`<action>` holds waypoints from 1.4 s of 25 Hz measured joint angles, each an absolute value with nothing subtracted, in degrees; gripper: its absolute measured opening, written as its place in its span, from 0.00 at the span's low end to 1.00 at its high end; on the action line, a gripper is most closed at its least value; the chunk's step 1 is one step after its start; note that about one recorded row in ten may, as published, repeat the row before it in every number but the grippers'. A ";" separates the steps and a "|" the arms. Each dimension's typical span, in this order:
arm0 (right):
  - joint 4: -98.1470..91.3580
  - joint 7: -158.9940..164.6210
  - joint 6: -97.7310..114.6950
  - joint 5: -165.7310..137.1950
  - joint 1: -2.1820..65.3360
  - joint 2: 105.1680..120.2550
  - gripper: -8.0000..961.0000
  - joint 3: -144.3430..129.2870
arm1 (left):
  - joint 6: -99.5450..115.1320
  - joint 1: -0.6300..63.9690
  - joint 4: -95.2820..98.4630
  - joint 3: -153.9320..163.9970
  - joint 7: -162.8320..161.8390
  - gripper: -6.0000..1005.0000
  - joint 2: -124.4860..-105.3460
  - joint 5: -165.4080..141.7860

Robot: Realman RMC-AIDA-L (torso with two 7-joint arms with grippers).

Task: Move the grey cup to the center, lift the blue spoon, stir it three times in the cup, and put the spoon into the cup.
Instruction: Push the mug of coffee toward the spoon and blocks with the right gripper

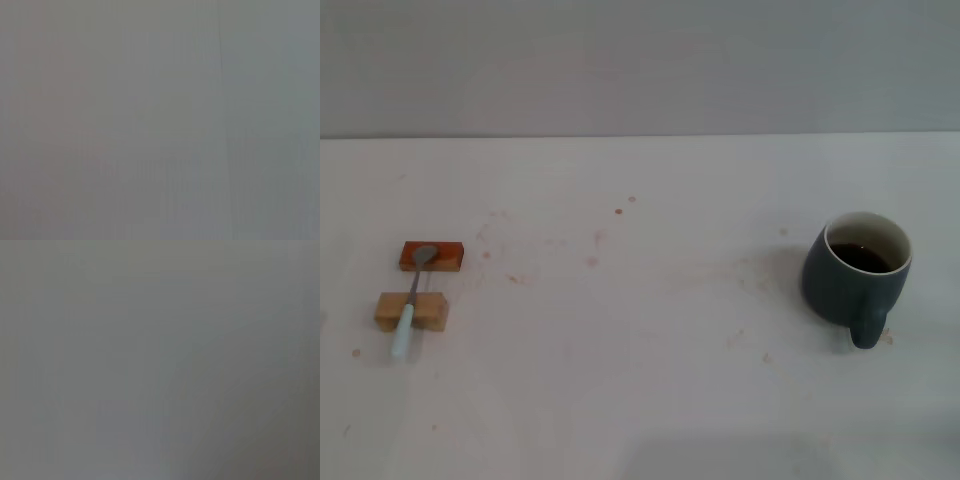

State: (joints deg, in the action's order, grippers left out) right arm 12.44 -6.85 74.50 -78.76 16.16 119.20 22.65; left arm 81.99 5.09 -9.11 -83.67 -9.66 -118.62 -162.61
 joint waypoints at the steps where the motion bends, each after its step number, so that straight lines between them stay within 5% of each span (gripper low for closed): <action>1: 11.82 -6.85 72.56 -78.61 16.97 119.19 0.01 22.87 | 81.98 5.09 -9.08 -83.67 -9.66 0.82 -118.63 -162.60; 35: 11.77 -6.94 51.48 -82.09 30.09 119.18 0.01 23.29 | 82.12 6.25 -9.14 -83.72 -9.67 0.81 -118.65 -162.25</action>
